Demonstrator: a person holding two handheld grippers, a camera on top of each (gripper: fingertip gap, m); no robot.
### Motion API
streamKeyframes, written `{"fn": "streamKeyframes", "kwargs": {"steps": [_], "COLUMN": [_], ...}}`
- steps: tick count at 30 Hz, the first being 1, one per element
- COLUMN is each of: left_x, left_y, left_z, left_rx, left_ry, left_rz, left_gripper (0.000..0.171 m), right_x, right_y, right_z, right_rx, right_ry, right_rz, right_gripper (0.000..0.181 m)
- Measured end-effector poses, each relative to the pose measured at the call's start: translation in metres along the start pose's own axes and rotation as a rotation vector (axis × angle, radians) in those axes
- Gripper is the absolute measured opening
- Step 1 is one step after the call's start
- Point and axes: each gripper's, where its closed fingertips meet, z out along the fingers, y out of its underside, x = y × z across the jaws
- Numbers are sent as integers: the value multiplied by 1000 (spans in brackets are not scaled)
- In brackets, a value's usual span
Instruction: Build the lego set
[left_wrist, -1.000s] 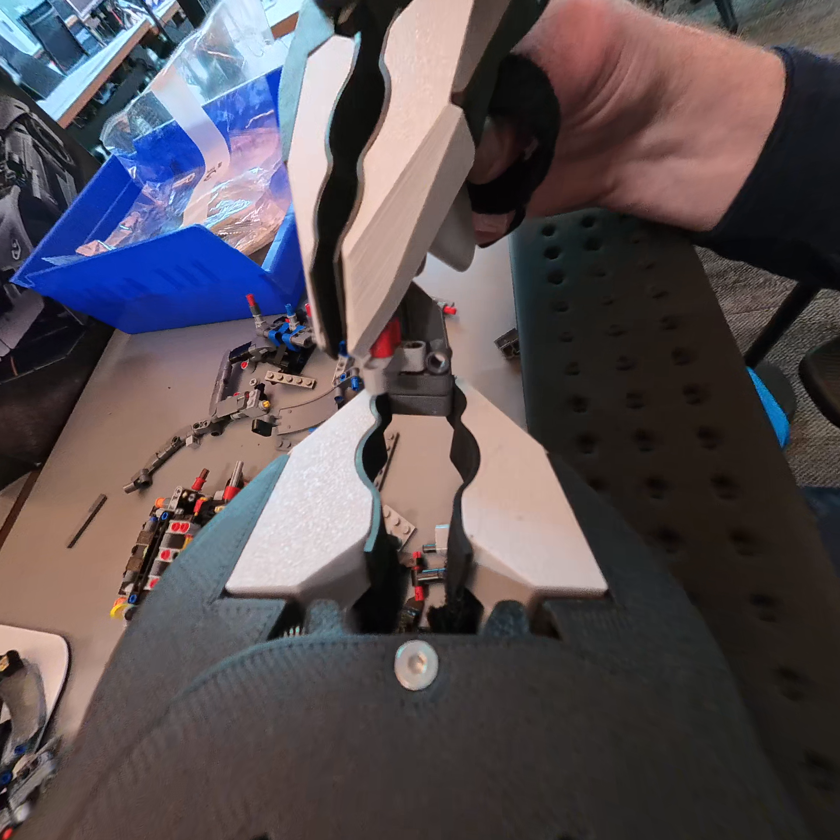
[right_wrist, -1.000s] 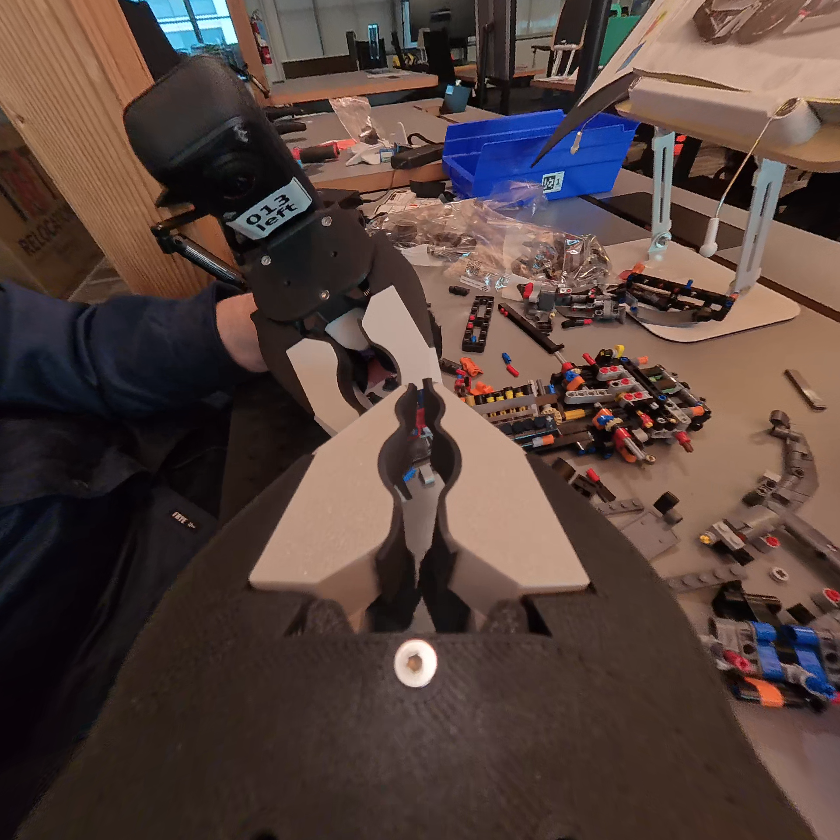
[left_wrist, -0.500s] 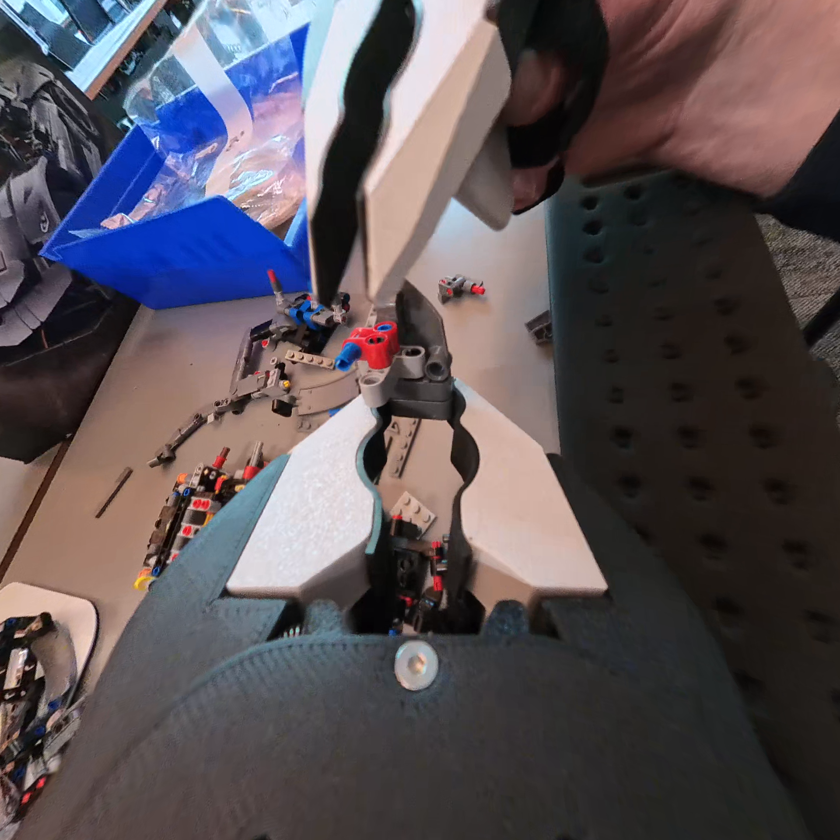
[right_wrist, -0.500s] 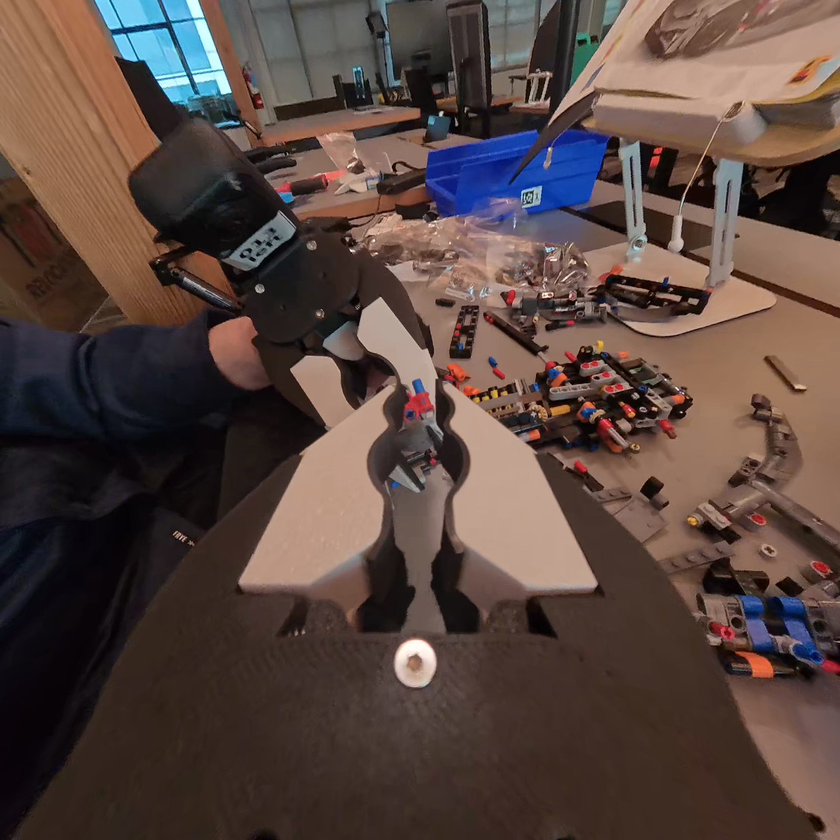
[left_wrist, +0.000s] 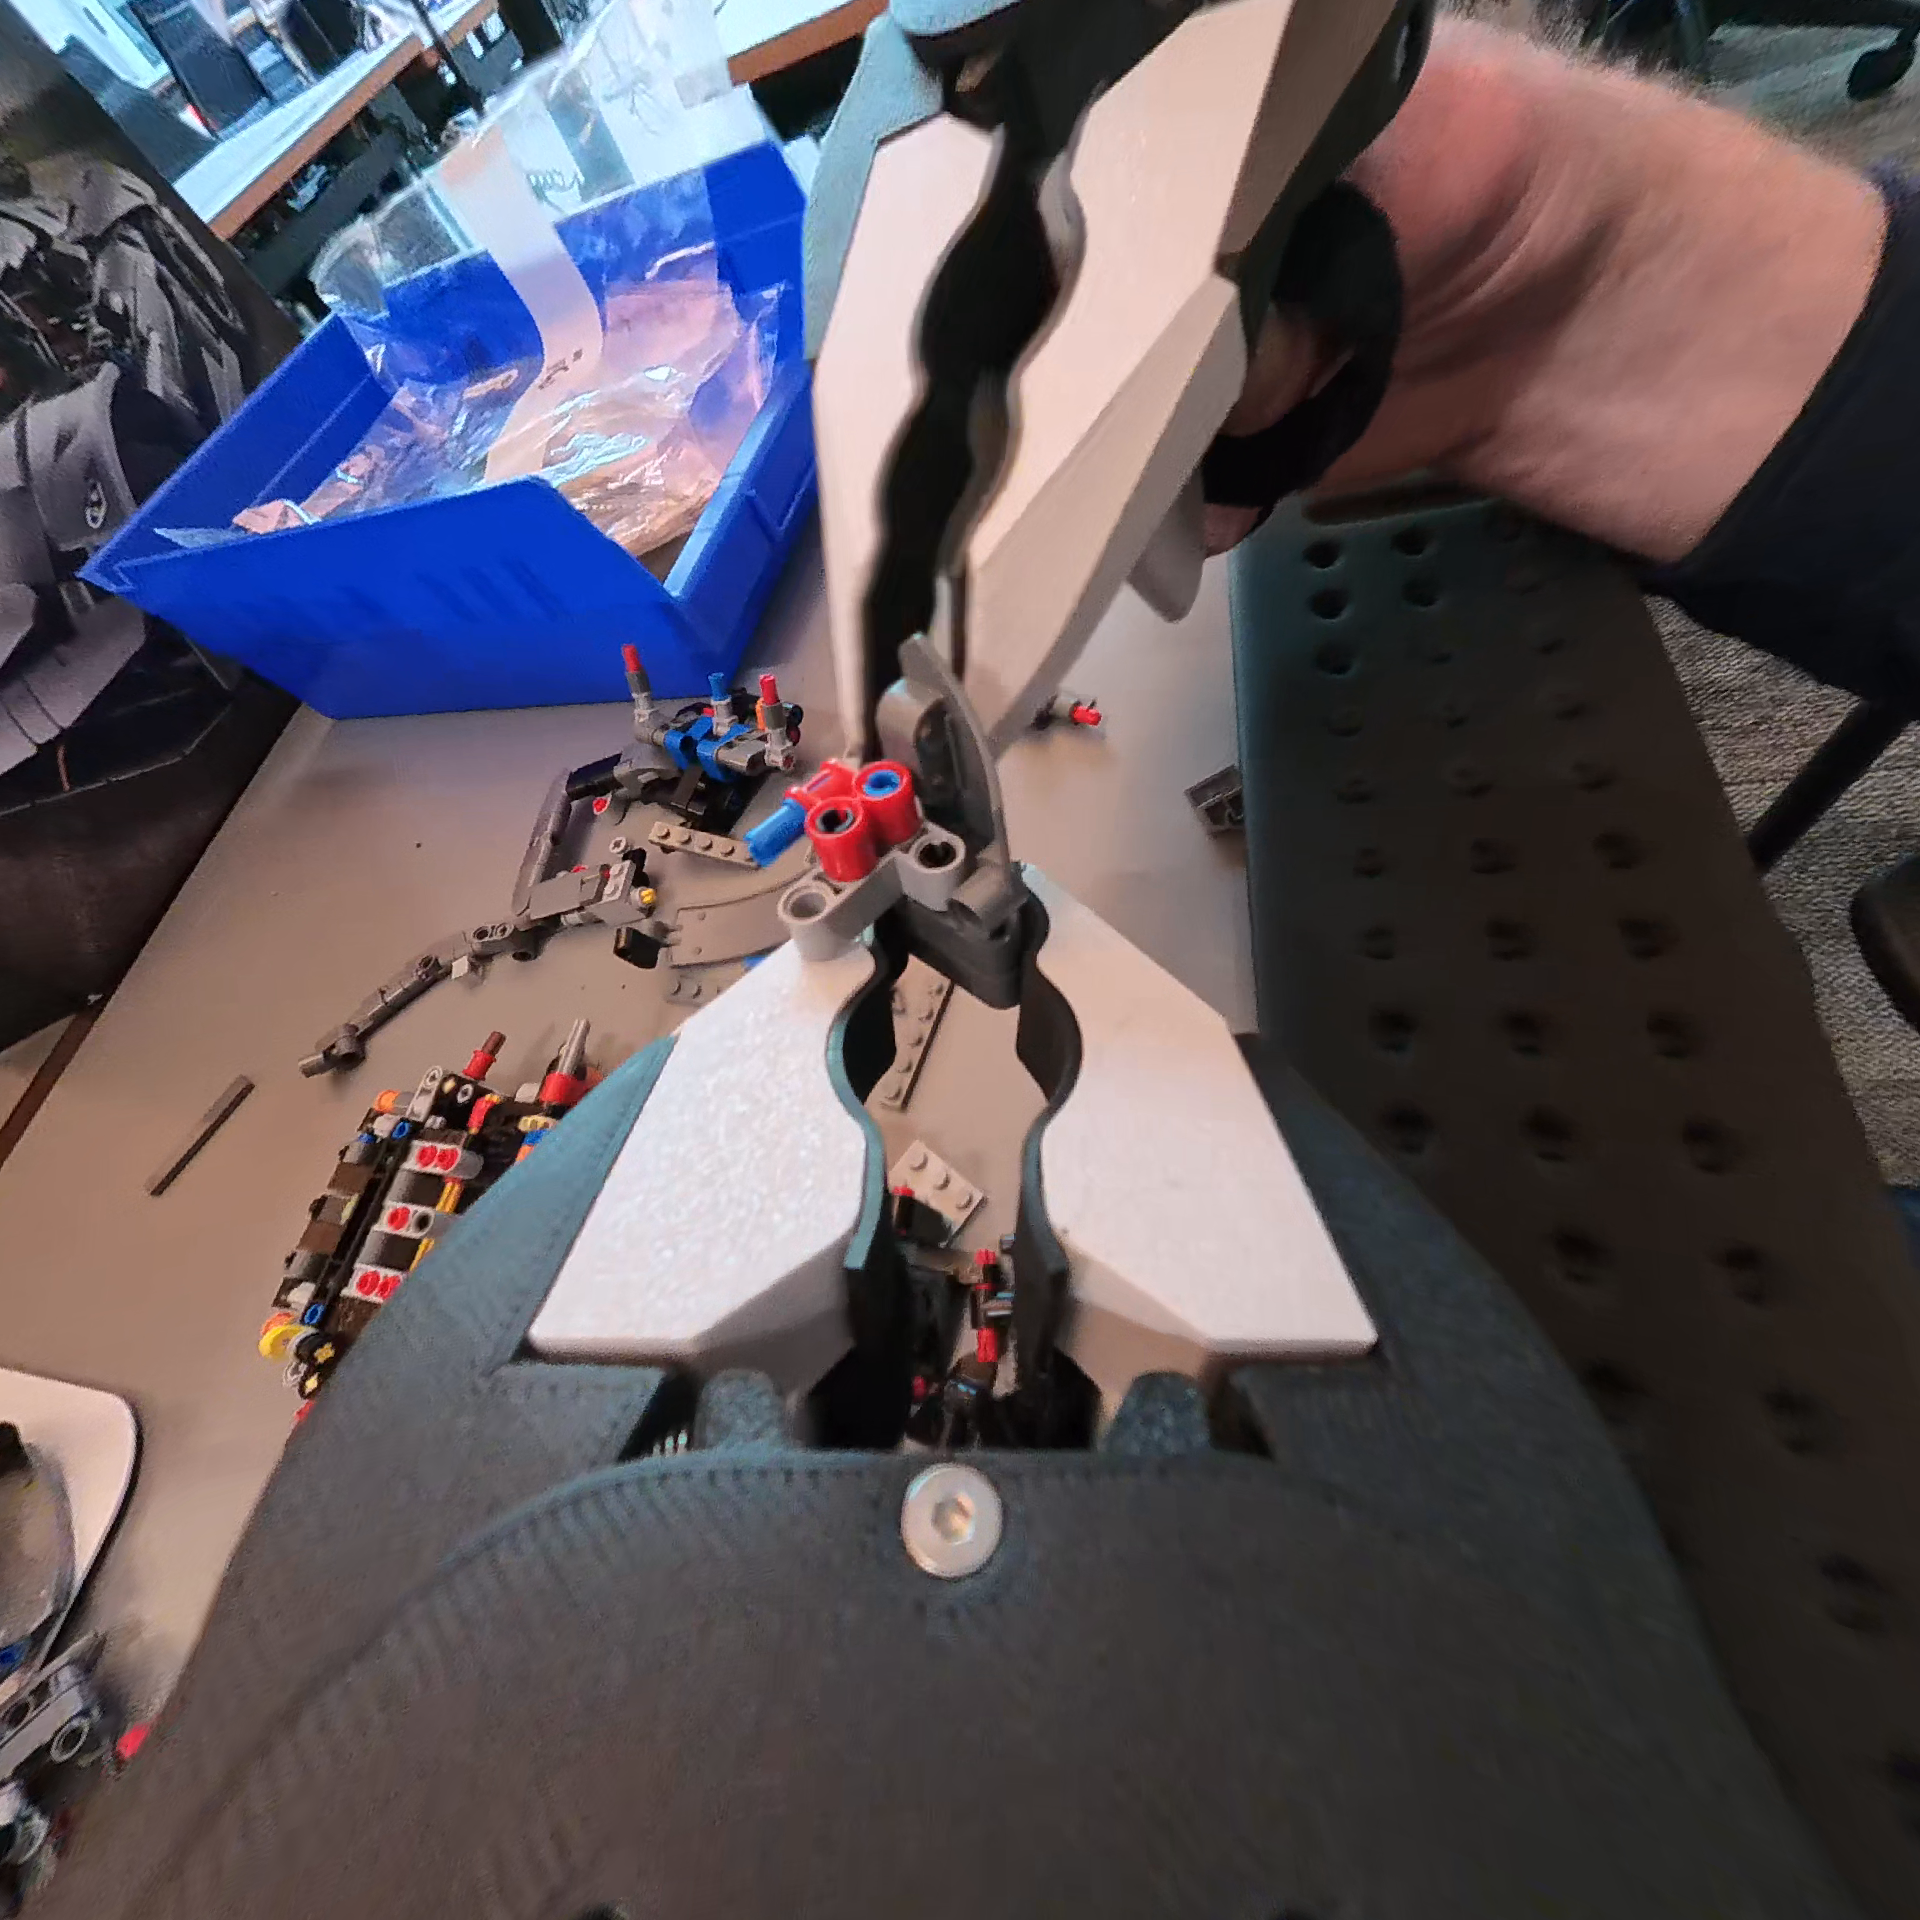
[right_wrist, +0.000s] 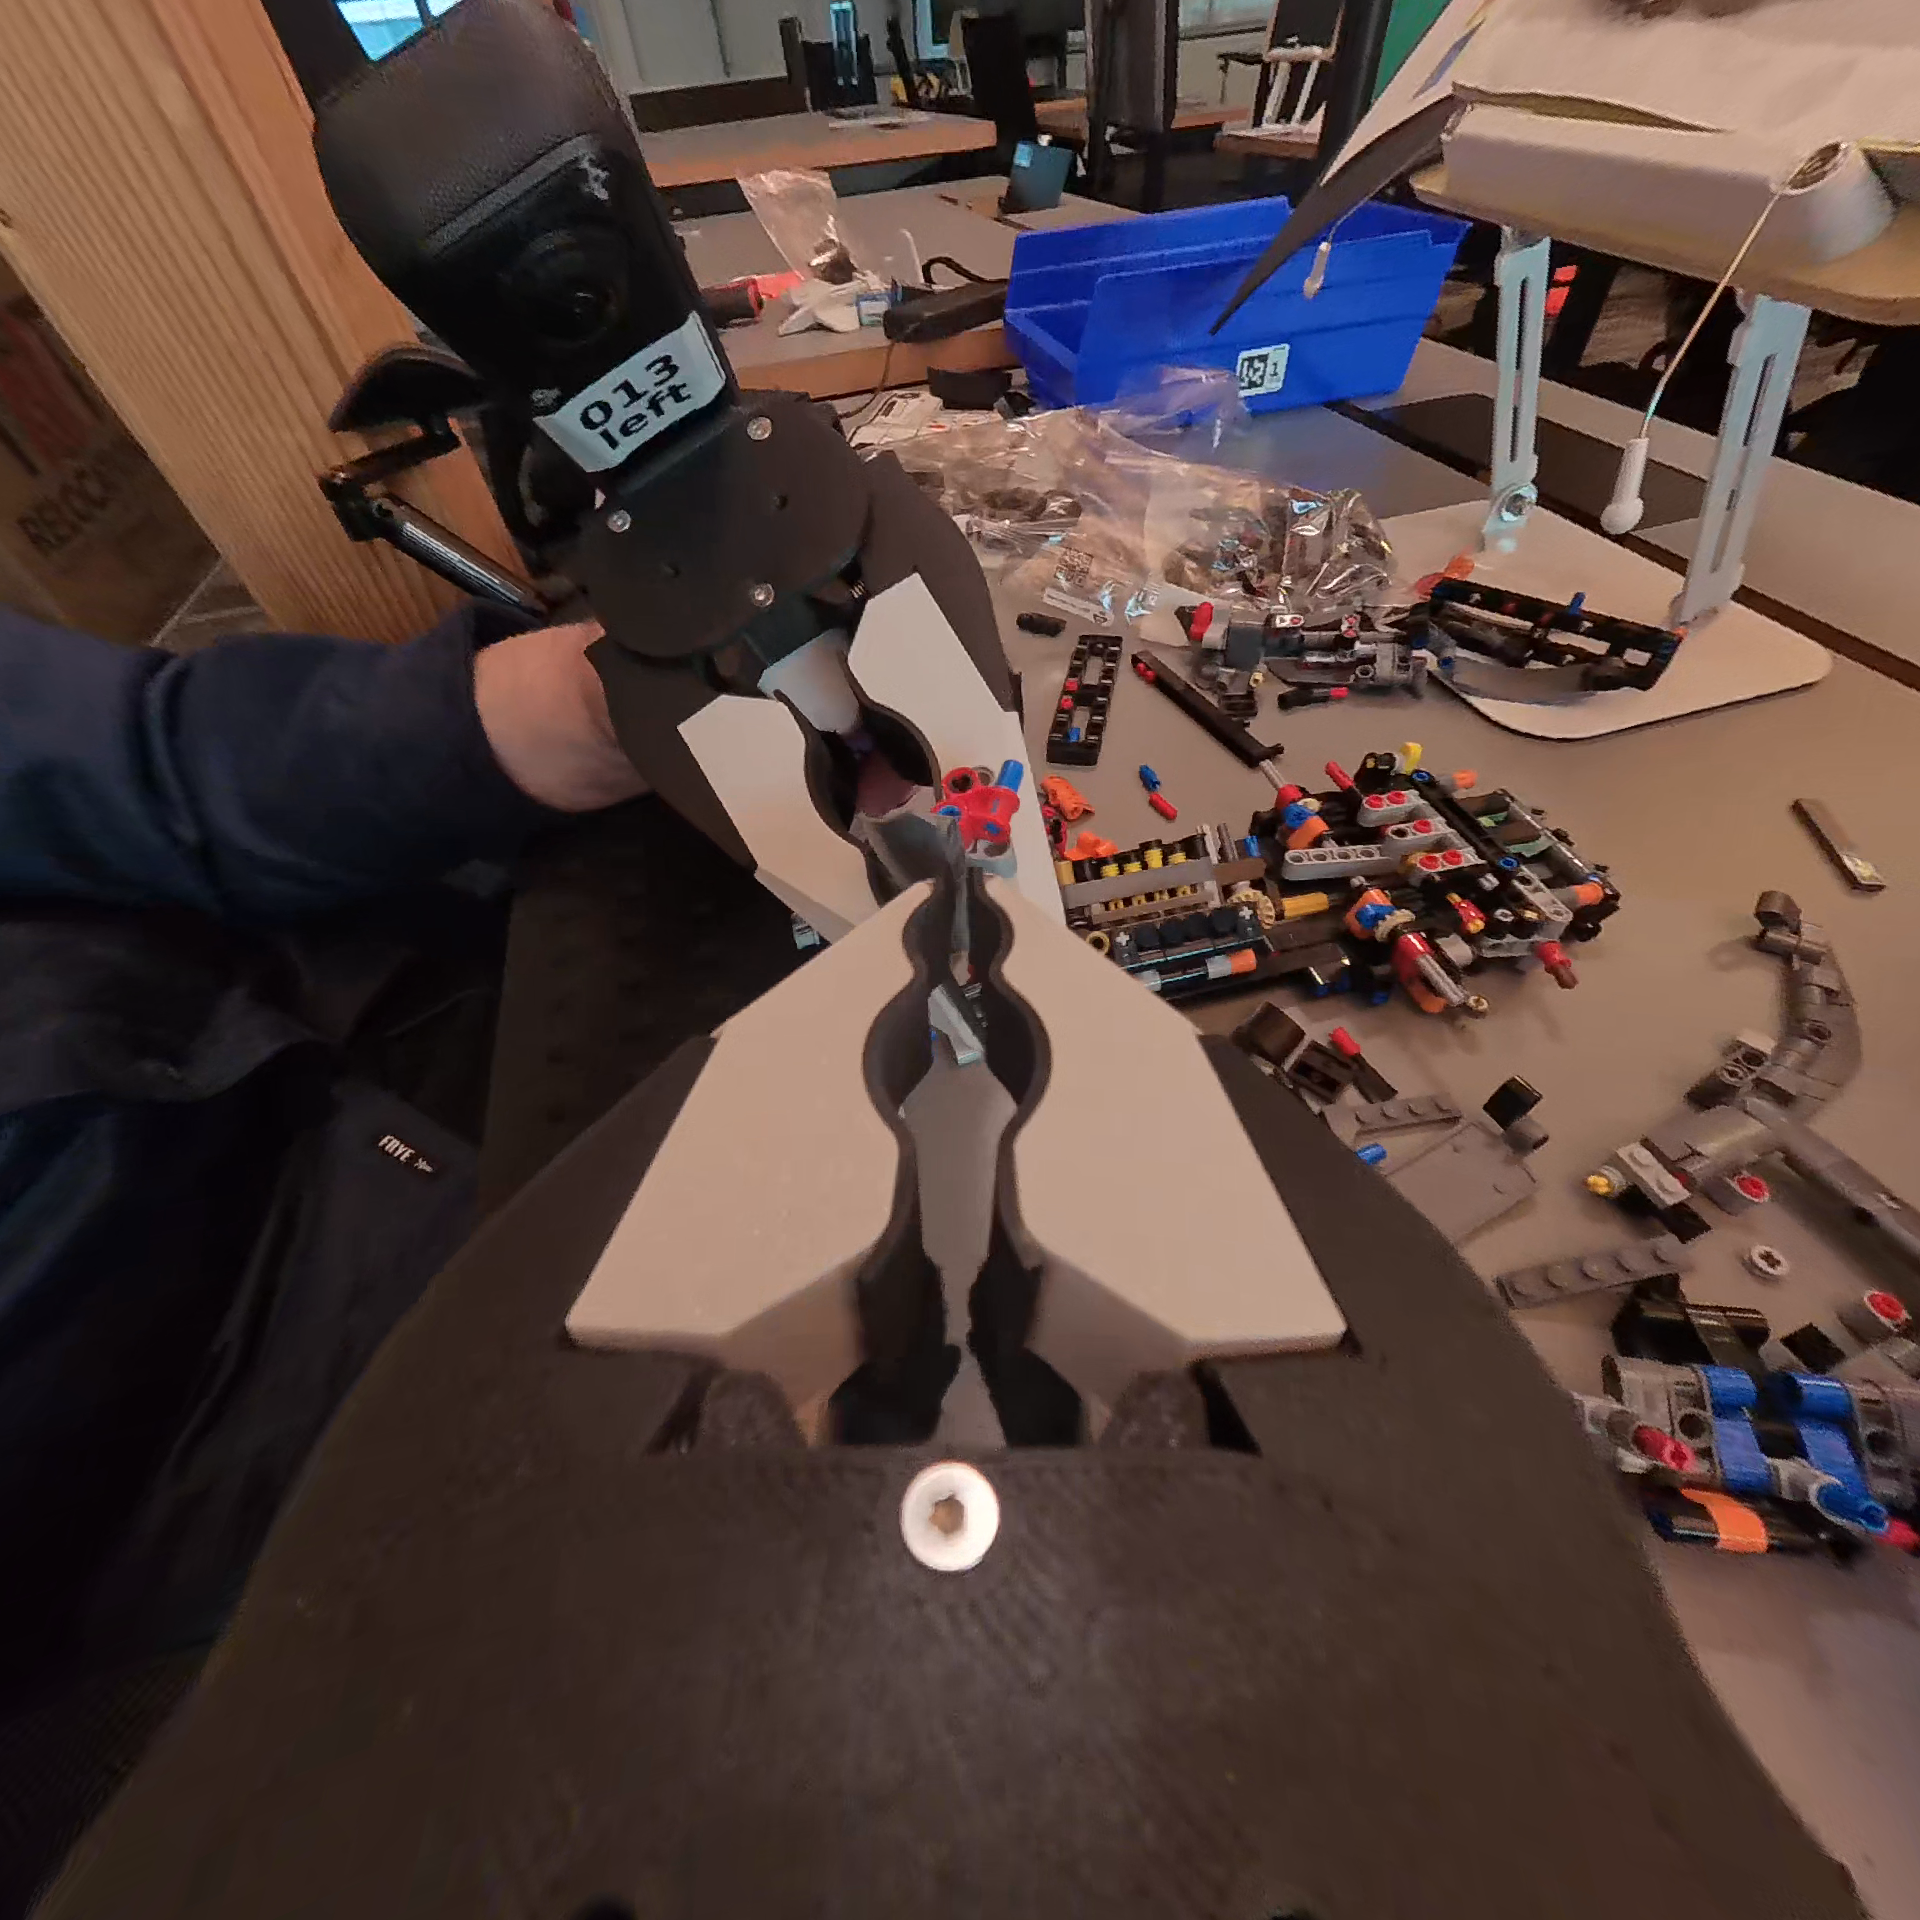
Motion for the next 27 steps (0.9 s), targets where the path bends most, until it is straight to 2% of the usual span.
{"fn": "streamKeyframes", "kwargs": {"steps": [2, 3, 6, 17, 27], "left_x": [1, 0, -3, -5, -19], "left_y": [-3, -1, 5, -2, 10], "left_z": [-1, 0, 3, -1, -1], "left_rx": [14, -1, -43, 6, -104], "left_ry": [7, -4, -44, -13, -161], "left_rz": [-7, 6, 41, -34, 51], "left_gripper": [16, 16, 16, 14, 10], "right_x": [-4, -7, -6, -4, 6], "right_y": [-5, -5, -2, -12, -15], "right_z": [1, 2, 6, 7, 16], "right_rx": [23, 20, -13, 13, 34], "right_ry": [-17, -27, 4, 32, 58], "right_rz": [-10, -27, -57, -51, 78], "right_gripper": [18, 19, 14, 10, 9]}}
